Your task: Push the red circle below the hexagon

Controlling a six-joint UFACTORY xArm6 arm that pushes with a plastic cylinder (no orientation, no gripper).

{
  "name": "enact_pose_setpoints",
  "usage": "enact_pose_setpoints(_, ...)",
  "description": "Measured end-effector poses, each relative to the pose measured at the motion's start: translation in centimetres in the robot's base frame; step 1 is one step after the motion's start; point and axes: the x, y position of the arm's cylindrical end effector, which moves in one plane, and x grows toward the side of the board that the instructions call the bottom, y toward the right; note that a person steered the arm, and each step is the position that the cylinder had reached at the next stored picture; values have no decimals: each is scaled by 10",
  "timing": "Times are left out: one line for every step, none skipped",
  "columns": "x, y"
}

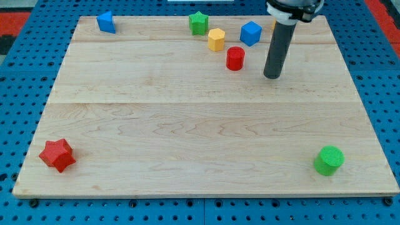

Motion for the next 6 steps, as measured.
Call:
enact_pose_setpoints(-14, -1)
enact_pose_setpoints(-27, -3)
enact_pose_setpoints(-27, -53)
enact_pose_setpoints(-27, -90)
enact_pose_setpoints(-36, -68)
enact_pose_setpoints(-71, -24)
